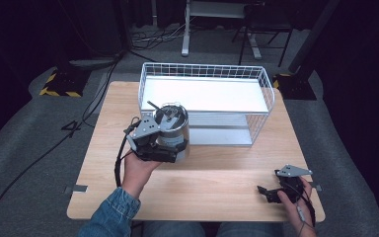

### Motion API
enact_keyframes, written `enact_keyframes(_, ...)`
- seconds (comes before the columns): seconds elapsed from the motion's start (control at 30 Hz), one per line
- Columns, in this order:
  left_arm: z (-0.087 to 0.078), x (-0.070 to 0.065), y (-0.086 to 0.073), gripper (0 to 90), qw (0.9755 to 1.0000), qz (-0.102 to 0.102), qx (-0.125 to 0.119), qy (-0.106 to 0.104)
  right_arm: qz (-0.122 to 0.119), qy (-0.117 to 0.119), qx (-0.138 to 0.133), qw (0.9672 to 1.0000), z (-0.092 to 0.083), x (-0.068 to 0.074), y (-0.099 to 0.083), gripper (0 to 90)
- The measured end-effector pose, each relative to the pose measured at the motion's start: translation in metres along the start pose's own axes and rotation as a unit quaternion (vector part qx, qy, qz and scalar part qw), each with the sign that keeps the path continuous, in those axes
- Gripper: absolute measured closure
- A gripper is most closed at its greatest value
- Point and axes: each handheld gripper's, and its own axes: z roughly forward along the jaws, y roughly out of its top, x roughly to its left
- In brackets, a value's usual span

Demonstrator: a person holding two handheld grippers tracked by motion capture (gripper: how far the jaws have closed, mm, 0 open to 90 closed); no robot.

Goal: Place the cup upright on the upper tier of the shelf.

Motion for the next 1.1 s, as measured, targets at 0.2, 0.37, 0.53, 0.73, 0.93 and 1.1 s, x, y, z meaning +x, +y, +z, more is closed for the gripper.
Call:
enact_keyframes(0.2, -0.002, 0.001, 0.017, 3.5, 1.0, 0.001, -0.004, -0.005, 0.0, 0.0, 0.0, 1.0, 0.0, 0.0, 0.0, 0.4)
enact_keyframes(0.37, -0.002, 0.0, 0.031, 3.5, 0.9999, 0.002, -0.002, -0.015, 0.0, 0.001, 0.0, 1.0, 0.0, 0.0, 0.0, 0.3)
enact_keyframes(0.53, 0.0, 0.0, 0.048, 3.5, 0.9999, -0.007, -0.003, -0.014, 0.001, 0.001, 0.001, 1.0, 0.0, 0.0, 0.0, 0.1)
enact_keyframes(0.73, 0.003, -0.001, 0.072, 3.5, 0.9999, -0.001, -0.012, 0.004, 0.002, 0.0, 0.001, 1.0, 0.001, -0.001, 0.001, 0.1)
enact_keyframes(0.93, 0.01, 0.0, 0.096, 3.5, 0.9997, 0.001, -0.02, 0.012, 0.004, -0.001, 0.001, 1.0, 0.002, -0.001, 0.002, 0.1)
enact_keyframes(1.1, 0.014, 0.001, 0.112, 3.5, 0.9995, 0.005, -0.024, 0.017, 0.007, -0.005, 0.001, 1.0, 0.004, 0.0, 0.004, 0.0)
